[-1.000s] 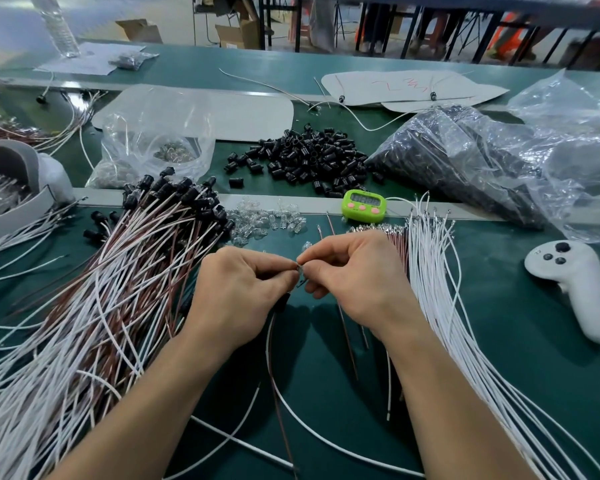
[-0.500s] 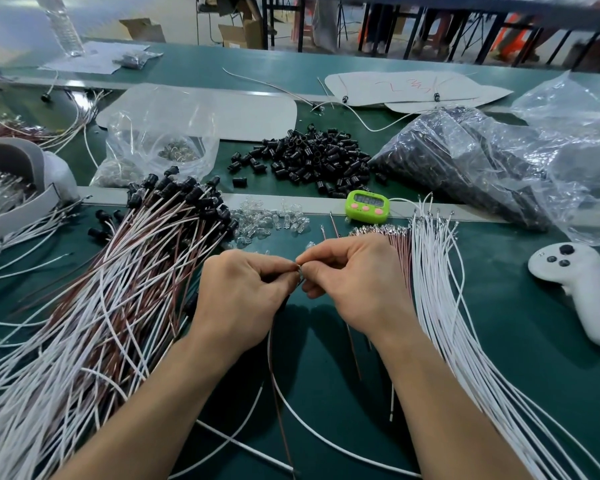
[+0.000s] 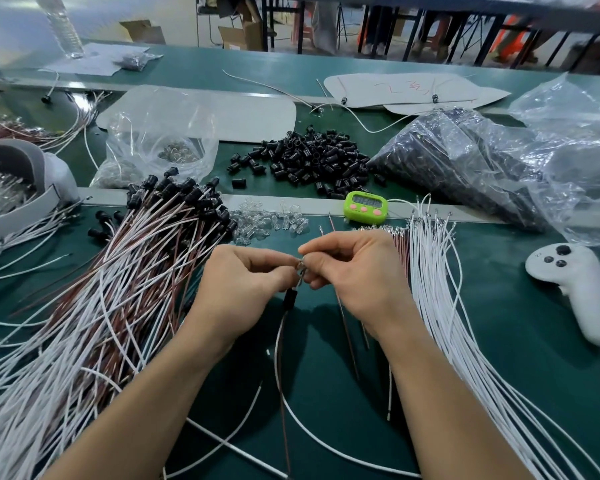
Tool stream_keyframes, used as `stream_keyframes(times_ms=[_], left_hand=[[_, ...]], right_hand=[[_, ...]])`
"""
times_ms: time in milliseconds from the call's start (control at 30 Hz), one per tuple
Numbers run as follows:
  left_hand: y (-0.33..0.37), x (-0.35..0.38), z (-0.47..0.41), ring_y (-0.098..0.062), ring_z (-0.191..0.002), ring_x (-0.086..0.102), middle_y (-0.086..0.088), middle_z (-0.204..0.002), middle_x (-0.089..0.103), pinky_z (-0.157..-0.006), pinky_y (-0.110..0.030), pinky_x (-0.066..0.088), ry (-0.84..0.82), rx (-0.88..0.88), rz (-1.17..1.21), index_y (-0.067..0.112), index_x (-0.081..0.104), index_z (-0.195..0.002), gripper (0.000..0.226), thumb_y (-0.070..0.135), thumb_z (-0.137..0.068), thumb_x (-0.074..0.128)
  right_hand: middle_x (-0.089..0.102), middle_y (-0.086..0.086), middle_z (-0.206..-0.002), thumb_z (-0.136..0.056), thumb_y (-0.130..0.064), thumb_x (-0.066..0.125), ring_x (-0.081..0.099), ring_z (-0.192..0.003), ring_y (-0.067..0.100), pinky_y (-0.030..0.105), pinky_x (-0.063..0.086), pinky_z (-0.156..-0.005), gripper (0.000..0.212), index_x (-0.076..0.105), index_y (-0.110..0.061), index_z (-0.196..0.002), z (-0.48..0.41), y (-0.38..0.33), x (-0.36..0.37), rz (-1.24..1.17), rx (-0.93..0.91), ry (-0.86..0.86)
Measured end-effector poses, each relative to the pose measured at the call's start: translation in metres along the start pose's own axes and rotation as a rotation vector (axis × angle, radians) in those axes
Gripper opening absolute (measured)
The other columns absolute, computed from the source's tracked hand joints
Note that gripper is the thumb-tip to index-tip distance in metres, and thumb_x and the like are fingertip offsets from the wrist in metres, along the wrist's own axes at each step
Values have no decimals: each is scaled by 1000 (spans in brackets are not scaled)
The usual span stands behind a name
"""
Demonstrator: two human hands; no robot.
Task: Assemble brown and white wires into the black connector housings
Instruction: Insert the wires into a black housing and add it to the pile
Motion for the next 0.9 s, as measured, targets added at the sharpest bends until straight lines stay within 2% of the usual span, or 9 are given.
stream_keyframes(times_ms=[133,300,433,700,900], left_hand=[[-1,2,-3,-12,-70,71,-11,-77,78,-67,-16,53,-69,-47,138,18,84,-78,26,-6,-82,74],[-6,1,-4,-12,-71,71,-10,-78,78,-68,-16,54,-78,-76,131,21,84,-79,23,0,-81,76],[-10,0,-5,-13,-70,71,-9,-77,78,-68,-18,55,-73,-96,126,23,84,-79,20,3,-81,79],[-11,-1,-6,-15,-65,68,-12,-74,77,-63,-18,54,-56,-99,143,19,83,-80,16,3,-78,81],[-11,1,-5,-13,-67,68,-12,-74,77,-65,-18,53,-75,-102,149,19,83,-78,18,1,-79,79]], right_hand=[[73,10,-63,-85,10,73,69,-57,19,23,54,-56,29,82,-17,-79,-2,0,1,-109,10,-30],[72,7,-62,-84,7,75,66,-55,17,22,51,-54,26,82,-17,-80,-2,0,1,-68,-7,-28],[73,12,-64,-83,7,76,64,-55,15,22,49,-53,23,82,-15,-80,-2,1,2,-78,10,-25],[73,12,-65,-81,3,78,59,-55,12,21,47,-54,22,83,-18,-79,-3,1,1,-52,18,-24],[75,0,-67,-80,0,81,62,-56,7,17,48,-58,23,83,-23,-79,-2,-1,0,-8,-19,-19]])
Point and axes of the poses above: each hand's wrist, its own z-axis away from the middle knuckle, its own x-axis out of the palm, y = z × x, the point moved 9 cm from there along -z, towards the middle knuckle
